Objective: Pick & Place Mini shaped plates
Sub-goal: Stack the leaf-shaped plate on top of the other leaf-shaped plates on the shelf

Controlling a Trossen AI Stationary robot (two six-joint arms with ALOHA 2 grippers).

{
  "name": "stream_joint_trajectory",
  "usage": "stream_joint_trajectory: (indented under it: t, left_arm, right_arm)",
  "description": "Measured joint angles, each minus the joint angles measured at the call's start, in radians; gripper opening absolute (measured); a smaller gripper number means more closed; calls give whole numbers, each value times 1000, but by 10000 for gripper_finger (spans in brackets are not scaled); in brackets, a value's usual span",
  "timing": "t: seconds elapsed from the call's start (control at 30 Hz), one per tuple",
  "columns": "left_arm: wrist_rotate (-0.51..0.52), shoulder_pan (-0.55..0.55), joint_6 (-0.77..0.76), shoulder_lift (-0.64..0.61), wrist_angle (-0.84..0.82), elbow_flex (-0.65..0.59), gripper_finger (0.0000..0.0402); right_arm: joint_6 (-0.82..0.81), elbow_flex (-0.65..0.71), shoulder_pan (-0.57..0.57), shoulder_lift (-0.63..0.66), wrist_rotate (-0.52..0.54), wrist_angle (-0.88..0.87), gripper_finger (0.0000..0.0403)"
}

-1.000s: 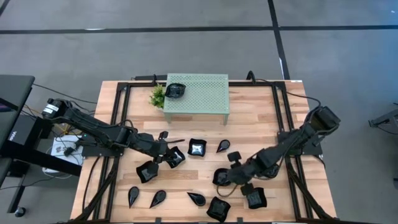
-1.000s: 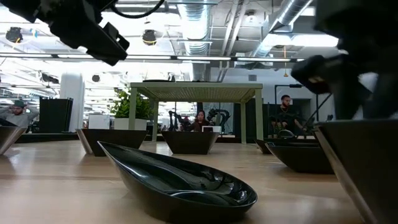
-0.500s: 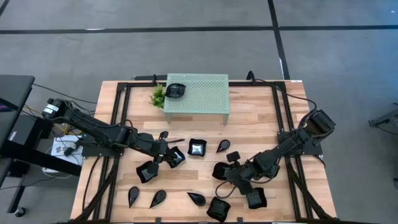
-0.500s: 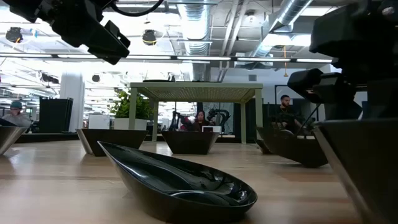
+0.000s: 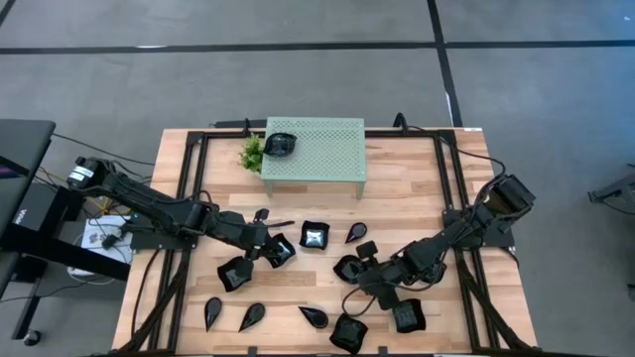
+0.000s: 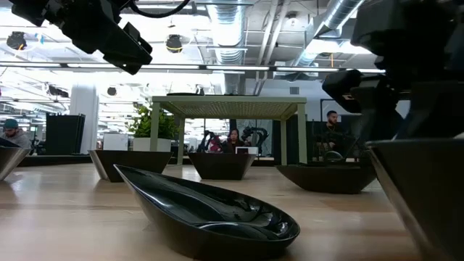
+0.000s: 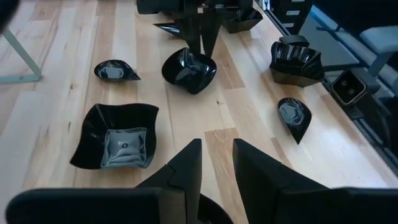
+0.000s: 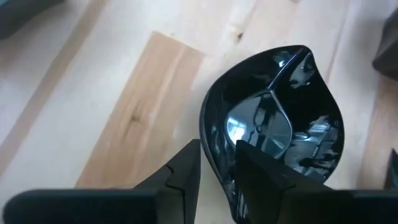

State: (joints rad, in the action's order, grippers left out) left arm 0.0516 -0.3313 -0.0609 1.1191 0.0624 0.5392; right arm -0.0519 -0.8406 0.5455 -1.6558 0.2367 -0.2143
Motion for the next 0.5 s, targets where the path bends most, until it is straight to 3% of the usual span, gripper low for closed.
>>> stream_joint_trajectory:
  t: [0.2,0.4,0.5]
  left_arm:
    - [0,0,-56,0,9,0,92]
    - [0,-3,-56,0,120,0,92]
    - [0,-16,-52,0,175,1,92]
  right_arm:
    - [18,0,-20,0,-3,2,64]
    - [68,0,-38,-1,-3,18,7]
    - [71,0,-47,-1,-3,39,8]
